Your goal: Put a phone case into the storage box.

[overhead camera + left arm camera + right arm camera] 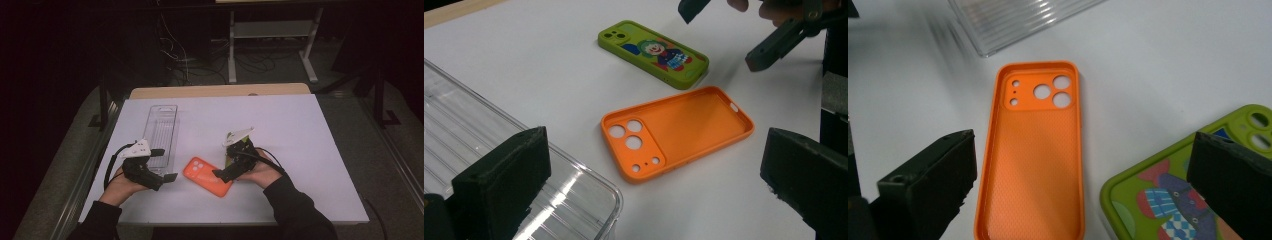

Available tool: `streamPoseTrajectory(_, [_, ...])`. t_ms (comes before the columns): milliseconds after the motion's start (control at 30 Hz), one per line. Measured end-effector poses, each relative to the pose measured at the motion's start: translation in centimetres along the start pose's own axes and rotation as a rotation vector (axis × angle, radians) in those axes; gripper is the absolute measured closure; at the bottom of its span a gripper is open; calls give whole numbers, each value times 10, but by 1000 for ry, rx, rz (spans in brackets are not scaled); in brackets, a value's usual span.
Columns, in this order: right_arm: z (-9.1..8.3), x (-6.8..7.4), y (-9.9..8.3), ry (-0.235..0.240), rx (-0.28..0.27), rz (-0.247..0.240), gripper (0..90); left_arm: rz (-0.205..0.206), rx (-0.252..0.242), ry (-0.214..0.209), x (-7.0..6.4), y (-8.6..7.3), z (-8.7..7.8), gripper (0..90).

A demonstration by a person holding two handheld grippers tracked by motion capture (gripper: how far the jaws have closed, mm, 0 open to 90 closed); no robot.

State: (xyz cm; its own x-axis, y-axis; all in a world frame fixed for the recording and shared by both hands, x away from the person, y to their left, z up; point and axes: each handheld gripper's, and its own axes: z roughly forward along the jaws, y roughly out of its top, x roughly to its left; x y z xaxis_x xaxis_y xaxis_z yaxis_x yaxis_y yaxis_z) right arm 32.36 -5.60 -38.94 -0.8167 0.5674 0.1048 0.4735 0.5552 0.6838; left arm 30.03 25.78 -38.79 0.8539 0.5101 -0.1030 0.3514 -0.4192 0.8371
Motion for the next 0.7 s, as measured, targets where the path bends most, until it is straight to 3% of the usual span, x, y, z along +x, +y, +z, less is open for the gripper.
streamPoseTrajectory(333, [26,16,0,5,87,-39,0,-2,1,0,0,0,0,0])
streamPoseTrajectory(467, [39,20,-3,-4,134,-93,0,5,4,-1,0,0,0,0])
streamPoseTrajectory(700, [51,26,-7,2,175,-103,11,-9,-6,0,0,0,0,0])
